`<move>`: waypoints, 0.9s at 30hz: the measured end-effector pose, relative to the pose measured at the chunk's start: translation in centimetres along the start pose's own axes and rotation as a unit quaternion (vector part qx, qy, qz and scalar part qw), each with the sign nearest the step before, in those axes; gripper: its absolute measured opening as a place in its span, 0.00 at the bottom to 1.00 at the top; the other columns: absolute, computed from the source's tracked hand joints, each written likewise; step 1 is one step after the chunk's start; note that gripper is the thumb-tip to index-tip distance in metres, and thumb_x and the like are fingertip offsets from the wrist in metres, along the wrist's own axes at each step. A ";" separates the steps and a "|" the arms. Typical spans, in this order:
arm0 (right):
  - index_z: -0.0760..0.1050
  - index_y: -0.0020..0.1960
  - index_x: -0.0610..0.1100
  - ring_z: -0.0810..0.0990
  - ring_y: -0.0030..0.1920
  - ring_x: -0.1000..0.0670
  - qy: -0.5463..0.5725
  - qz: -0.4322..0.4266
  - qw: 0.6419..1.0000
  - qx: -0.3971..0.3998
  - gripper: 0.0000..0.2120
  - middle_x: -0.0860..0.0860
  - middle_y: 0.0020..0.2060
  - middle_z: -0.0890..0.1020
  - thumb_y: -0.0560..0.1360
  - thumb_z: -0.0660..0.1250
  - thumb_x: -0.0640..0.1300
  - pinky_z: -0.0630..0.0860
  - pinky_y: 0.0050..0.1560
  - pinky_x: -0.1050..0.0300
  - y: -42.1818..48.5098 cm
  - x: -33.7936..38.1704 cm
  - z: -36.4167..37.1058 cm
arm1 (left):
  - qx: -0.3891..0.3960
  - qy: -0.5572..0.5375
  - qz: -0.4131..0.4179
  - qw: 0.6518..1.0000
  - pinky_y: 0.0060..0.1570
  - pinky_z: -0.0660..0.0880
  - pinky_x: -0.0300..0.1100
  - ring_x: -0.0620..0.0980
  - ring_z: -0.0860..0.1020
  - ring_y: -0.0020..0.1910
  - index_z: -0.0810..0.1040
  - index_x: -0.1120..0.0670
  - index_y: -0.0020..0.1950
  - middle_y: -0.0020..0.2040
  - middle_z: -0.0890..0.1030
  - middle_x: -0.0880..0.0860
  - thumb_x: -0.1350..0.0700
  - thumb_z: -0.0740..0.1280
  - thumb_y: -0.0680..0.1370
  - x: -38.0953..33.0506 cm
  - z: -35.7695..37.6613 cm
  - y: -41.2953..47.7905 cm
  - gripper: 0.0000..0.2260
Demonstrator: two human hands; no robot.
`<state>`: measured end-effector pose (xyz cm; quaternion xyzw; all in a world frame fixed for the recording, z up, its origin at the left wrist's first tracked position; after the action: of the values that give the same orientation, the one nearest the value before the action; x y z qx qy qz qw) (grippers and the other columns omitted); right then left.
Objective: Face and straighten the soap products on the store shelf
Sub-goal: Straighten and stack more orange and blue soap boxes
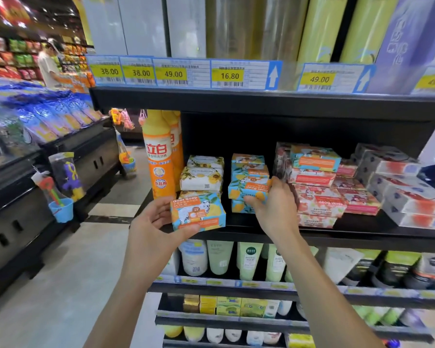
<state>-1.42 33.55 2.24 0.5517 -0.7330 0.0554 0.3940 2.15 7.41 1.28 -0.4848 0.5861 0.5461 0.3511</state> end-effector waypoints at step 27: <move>0.60 0.80 0.59 0.69 0.72 0.63 0.144 -0.123 0.961 0.200 0.44 0.65 0.73 0.70 0.69 0.75 0.64 0.69 0.73 0.52 -5.1 0.7 -3.5 | 0.084 -0.027 0.021 0.996 0.52 0.80 0.33 0.36 0.82 0.55 0.77 0.44 0.61 0.55 0.83 0.41 0.49 0.81 0.58 -0.5 3.9 0.8 0.32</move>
<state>4.70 32.88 3.29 0.6913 -0.5692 0.2312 0.3805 1.07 11.28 1.32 -0.4263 0.6304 0.5148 0.3948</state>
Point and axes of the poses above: each hand's wrist, its own y-axis towards the middle knuckle, its own z-axis out of the palm, x = y × z, the point moved 3 cm from there along y, towards the middle knuckle
